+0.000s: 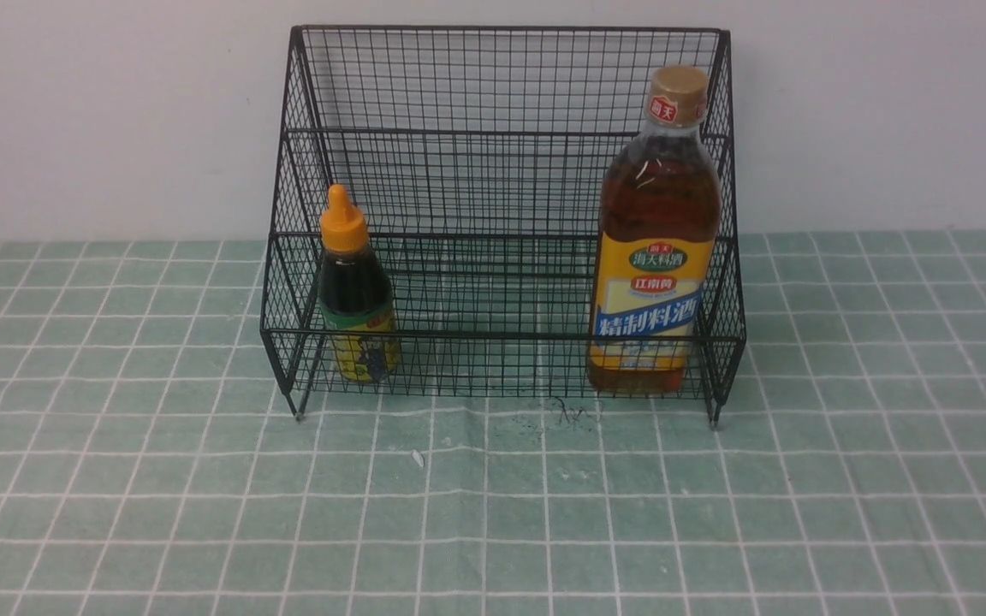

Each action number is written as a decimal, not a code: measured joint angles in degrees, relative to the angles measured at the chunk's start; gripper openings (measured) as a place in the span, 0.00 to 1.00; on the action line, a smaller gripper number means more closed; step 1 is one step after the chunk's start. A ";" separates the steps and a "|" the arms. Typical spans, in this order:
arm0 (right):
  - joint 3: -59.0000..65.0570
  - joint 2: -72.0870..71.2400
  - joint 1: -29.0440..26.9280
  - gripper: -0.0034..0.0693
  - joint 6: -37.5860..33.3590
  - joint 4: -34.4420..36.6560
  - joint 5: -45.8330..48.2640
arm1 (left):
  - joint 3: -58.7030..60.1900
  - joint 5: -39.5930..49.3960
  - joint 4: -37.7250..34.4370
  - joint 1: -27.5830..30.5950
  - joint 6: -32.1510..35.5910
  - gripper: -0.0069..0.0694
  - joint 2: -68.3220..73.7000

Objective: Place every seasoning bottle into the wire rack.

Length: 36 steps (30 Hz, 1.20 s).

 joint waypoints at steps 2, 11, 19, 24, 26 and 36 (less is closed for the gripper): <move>0.00 0.00 0.00 0.03 -2.26 1.81 0.36 | 0.00 0.00 0.00 0.00 0.00 0.08 0.00; 7.05 0.00 -13.99 0.03 -3.50 1.57 7.30 | 0.00 0.00 0.00 0.00 0.00 0.08 0.00; 19.73 0.00 -24.40 0.03 -3.61 -2.69 11.32 | 0.00 0.09 0.00 0.00 0.00 0.08 0.00; 19.73 0.00 -24.76 0.03 -3.63 -3.35 11.51 | -0.05 0.13 0.00 0.00 0.00 0.08 0.00; 19.73 0.00 -24.76 0.03 -3.63 -3.35 11.51 | -0.05 0.13 0.00 0.00 0.00 0.08 0.00; 19.73 0.00 -24.76 0.03 -3.63 -3.40 11.51 | -0.05 0.13 0.00 0.00 0.00 0.08 0.00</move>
